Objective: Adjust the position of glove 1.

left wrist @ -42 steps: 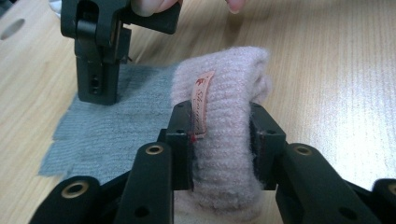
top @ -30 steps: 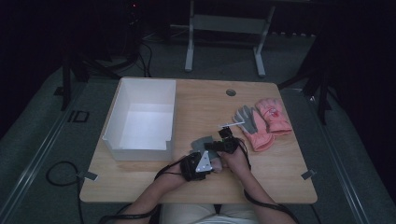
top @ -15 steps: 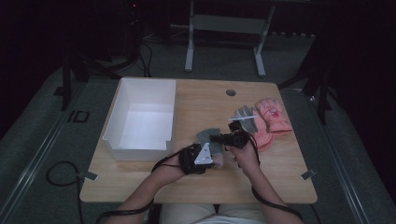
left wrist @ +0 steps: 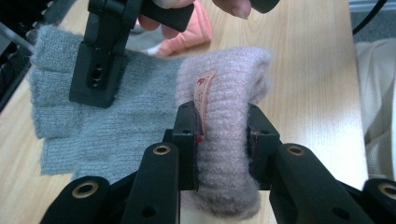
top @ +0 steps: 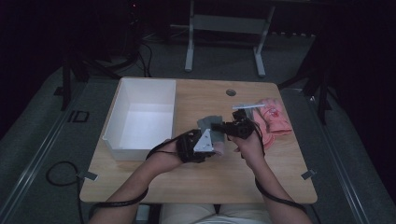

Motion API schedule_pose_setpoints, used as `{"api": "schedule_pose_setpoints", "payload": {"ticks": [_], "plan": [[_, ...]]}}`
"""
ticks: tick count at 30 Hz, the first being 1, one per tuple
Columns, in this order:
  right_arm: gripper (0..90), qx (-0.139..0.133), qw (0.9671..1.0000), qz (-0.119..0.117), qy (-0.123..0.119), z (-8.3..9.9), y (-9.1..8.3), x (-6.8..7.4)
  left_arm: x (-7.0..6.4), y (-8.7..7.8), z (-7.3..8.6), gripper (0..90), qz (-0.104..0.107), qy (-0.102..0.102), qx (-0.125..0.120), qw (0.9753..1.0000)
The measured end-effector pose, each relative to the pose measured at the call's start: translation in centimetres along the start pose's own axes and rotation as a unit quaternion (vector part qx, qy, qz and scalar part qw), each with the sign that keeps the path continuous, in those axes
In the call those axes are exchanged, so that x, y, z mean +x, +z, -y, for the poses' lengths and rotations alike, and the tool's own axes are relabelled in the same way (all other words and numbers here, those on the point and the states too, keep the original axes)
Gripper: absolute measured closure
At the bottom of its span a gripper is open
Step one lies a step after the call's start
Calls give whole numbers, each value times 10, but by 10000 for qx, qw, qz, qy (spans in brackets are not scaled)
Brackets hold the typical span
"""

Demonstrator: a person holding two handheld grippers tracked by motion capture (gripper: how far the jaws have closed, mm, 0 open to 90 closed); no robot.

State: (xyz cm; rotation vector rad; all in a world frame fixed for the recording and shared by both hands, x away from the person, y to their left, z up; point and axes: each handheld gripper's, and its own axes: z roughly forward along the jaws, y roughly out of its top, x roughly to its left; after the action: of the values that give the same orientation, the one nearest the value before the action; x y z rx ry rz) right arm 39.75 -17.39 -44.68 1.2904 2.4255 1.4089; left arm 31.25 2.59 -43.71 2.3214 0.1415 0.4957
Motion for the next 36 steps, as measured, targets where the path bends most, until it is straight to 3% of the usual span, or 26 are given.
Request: {"api": "schedule_pose_setpoints", "payload": {"ticks": [9,16,25,33,36], "plan": [[738,-191,9995,48,-232,-30,-6,19,21,-27,-5,706,-35,226,-23,9997],[738,-264,9990,-10,-347,-49,-2,32,33,-45,2,706,-131,240,-163,9995],[740,-193,9983,-51,-543,-74,17,53,45,-68,10,707,-281,148,44,9995],[740,-158,9983,-257,-504,-87,36,65,56,-88,24,706,-328,143,128,9993],[740,-129,9976,-246,-633,-95,46,76,61,-98,30,705,-391,148,214,9989]]}}
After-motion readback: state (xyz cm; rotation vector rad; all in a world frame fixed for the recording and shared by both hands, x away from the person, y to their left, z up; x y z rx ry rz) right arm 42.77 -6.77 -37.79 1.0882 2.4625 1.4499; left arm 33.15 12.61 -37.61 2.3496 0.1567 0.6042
